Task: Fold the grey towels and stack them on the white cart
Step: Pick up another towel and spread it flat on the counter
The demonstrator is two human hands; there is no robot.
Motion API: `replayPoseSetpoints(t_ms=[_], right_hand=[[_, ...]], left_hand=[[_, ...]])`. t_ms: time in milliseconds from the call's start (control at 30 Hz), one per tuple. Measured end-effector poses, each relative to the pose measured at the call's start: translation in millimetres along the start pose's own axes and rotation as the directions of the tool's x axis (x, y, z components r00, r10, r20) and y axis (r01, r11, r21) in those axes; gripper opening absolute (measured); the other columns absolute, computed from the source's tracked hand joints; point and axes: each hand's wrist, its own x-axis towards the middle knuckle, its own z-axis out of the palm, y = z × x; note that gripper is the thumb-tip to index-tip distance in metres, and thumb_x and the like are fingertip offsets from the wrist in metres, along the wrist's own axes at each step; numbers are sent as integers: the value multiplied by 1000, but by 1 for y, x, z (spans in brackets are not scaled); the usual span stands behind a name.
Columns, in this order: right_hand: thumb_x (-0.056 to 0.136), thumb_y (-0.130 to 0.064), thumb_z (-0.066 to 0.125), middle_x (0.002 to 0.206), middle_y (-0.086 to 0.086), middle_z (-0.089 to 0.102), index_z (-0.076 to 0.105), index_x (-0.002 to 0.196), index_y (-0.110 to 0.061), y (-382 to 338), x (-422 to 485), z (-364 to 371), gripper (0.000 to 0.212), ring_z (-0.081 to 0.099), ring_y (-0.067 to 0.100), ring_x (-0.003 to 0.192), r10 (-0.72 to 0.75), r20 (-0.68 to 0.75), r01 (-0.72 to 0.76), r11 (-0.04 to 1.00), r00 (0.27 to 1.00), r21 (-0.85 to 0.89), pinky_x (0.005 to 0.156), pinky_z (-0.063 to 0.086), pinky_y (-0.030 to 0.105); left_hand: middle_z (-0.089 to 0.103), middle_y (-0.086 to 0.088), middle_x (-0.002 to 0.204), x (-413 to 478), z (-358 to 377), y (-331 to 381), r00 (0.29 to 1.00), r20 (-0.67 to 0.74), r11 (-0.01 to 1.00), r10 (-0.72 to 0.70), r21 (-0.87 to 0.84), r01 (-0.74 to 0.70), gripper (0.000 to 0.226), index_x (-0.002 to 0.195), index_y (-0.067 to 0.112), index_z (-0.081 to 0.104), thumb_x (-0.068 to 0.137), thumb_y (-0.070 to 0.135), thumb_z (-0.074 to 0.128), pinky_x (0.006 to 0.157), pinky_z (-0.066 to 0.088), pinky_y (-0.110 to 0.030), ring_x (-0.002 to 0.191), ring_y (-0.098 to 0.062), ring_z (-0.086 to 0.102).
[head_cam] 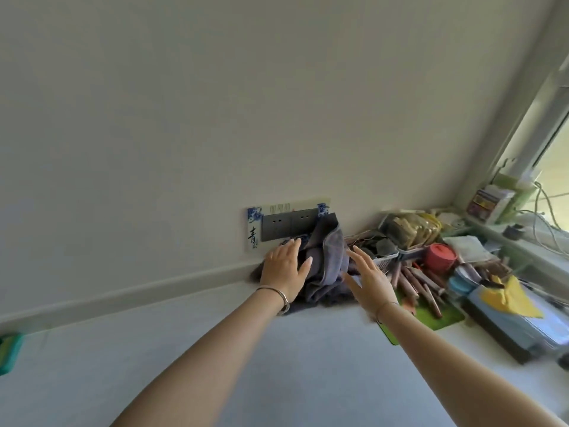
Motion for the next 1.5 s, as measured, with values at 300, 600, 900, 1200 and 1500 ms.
replayPoseSetpoints(t_ms=[300,600,900,1200,1500], right_hand=[[65,-69,67,144,2,41,31,142,-21,54,59,58,97,45,23,127,320,225,-385,845,920,370,101,43,37],[57,-78,64,156,8,19,8,149,-21,40,108,107,122,21,29,142,440,227,-495,760,869,421,115,23,47],[64,-51,80,144,16,35,9,148,-21,29,133,132,115,33,36,133,579,114,-523,613,807,592,111,26,45],[71,-32,80,117,6,59,45,120,-14,-6,132,73,62,55,24,114,449,50,-262,424,892,867,98,44,34],[68,-33,82,101,-7,65,52,106,-25,-128,80,-39,49,63,11,97,314,-124,35,273,941,961,95,50,37]], left_hand=[[8,-12,157,60,91,-13,904,95,893,-417,-144,427,84,149,9,8,90,57,44,114,19,-36,143,-26,15],[31,-15,150,79,145,-41,611,228,522,-758,-347,779,96,149,8,8,83,64,49,105,34,-40,131,-34,39],[56,-20,125,88,168,-31,530,113,366,-840,-604,708,63,123,-1,44,85,47,61,87,40,-33,114,-35,54],[67,-11,104,104,96,9,614,-252,536,-748,-775,334,48,106,6,53,78,42,70,72,38,-22,99,-29,62],[65,5,89,60,-67,26,656,-562,708,-504,-704,-58,39,97,13,55,79,45,69,76,47,-23,87,-14,63]])
